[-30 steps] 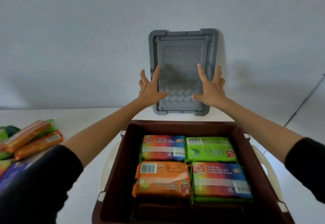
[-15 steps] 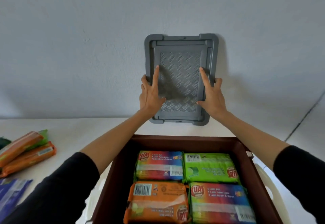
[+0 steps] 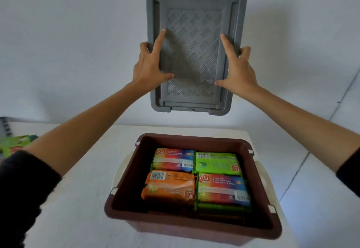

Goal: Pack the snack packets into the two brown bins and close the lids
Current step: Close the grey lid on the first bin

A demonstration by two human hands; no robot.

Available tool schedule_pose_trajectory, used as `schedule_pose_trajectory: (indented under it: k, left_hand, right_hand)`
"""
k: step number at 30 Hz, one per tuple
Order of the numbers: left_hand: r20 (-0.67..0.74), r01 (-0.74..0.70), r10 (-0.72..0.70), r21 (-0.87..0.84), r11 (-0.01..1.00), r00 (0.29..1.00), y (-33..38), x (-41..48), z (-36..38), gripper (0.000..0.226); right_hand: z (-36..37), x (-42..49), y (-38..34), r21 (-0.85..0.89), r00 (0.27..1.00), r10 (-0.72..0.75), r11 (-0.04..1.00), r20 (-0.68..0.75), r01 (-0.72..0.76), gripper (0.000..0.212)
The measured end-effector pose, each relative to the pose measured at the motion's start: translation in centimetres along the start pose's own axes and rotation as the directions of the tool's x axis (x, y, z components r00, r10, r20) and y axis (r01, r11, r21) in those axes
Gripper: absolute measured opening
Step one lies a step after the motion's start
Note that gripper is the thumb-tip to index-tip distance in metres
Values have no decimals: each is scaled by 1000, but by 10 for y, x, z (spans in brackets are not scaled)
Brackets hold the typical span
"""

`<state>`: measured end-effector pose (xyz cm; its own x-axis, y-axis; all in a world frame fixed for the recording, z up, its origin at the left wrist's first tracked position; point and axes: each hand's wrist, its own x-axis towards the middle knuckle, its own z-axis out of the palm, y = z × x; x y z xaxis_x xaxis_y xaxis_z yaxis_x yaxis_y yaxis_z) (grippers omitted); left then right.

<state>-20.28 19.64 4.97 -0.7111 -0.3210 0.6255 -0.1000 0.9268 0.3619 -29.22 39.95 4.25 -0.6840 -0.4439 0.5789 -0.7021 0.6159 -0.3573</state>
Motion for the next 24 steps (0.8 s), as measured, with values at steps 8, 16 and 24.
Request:
schedule_pose_trajectory:
  k: [8, 16, 24]
  left_hand:
    - [313, 88, -76, -25, 996, 947, 2, -52, -44, 111]
    - [720, 228, -148, -14, 974, 678, -1, -125, -47, 100]
    - [764, 172, -191, 107, 979, 616, -8, -179, -45, 65]
  right_hand:
    - [-50, -47, -27, -31, 934, 71, 997, 351, -64, 111]
    - [-40, -120, -26, 11, 719, 202, 960, 665, -280, 102]
    - [-13, -205, -28, 38, 697, 286, 912, 658, -409, 71]
